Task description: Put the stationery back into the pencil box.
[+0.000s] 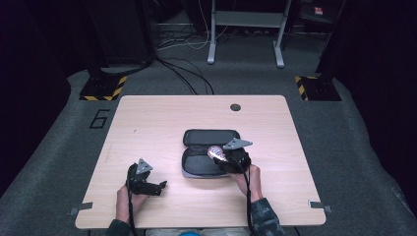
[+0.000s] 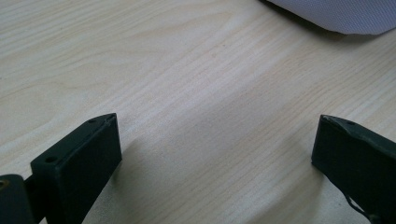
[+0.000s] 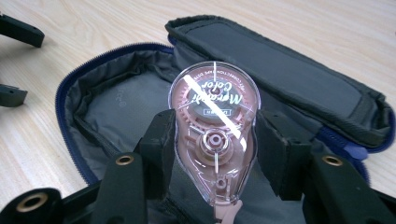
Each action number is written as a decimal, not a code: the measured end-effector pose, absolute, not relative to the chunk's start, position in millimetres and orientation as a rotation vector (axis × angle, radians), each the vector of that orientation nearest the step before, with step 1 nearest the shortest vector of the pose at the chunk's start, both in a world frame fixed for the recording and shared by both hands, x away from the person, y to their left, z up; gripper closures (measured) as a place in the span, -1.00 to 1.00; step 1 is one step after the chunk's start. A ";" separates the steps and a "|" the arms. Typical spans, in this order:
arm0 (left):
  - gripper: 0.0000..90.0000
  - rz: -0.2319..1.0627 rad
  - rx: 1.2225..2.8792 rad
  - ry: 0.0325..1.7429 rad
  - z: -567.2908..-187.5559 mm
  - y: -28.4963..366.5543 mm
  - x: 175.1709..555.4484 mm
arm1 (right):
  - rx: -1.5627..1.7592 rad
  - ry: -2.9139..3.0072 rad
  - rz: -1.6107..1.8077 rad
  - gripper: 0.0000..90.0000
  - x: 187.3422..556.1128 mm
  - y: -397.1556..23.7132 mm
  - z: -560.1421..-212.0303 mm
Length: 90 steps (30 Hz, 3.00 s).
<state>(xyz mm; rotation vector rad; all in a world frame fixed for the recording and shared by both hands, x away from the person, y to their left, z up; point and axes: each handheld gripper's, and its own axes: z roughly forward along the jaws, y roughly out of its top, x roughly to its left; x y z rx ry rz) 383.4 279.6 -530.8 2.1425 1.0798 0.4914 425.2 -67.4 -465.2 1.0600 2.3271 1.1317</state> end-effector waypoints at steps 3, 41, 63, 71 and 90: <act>-0.97 0.492 2.142 1.080 -530.8 279.6 383.4 | 1.050 2.349 1.115 0.11 428.6 -64.7 -469.9; -0.96 0.494 2.140 1.076 -530.8 279.5 383.4 | 1.137 2.410 1.068 -0.68 428.5 -71.4 -470.6; -0.96 0.493 2.138 1.078 -530.9 279.4 383.3 | 1.280 2.173 0.997 -0.74 377.2 -177.0 -463.4; -0.96 0.494 2.141 1.075 -530.8 279.5 383.4 | 1.405 2.107 0.936 -0.82 364.3 -213.9 -489.9; -0.96 0.484 2.148 1.080 -530.1 279.5 383.3 | 1.554 1.987 0.846 -1.00 354.9 -254.3 -530.4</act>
